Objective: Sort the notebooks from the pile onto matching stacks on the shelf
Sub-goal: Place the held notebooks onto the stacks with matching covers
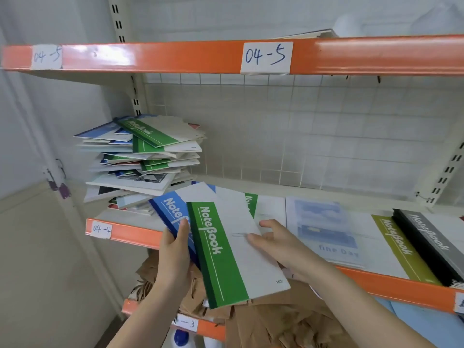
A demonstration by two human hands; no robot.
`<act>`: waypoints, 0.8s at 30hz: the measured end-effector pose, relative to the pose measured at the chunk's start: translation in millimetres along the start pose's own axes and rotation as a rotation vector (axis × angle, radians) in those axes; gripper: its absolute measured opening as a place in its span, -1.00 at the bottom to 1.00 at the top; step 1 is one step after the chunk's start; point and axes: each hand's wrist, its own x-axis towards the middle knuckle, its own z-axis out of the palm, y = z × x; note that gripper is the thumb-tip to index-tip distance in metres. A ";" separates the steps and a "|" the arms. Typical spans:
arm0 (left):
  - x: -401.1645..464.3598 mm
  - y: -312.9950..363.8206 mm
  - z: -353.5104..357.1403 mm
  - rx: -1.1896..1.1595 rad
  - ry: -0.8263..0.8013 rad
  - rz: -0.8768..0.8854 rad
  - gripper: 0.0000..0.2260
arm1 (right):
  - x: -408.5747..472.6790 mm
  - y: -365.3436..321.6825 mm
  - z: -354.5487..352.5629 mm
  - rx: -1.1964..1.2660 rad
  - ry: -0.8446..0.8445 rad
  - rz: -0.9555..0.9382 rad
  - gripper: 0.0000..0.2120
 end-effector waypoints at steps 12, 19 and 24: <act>21.5 8.5 -21.2 0.196 0.110 0.129 -0.83 | 49.6 7.5 -62.3 -0.206 0.583 -0.098 -0.60; 26.7 21.6 -38.6 0.240 0.163 0.223 -0.88 | 59.4 4.5 -33.4 -0.714 0.456 -0.012 -0.70; 26.1 22.3 -49.9 0.209 0.176 0.206 -0.89 | 55.7 8.7 -26.2 -1.075 0.401 -0.022 -0.75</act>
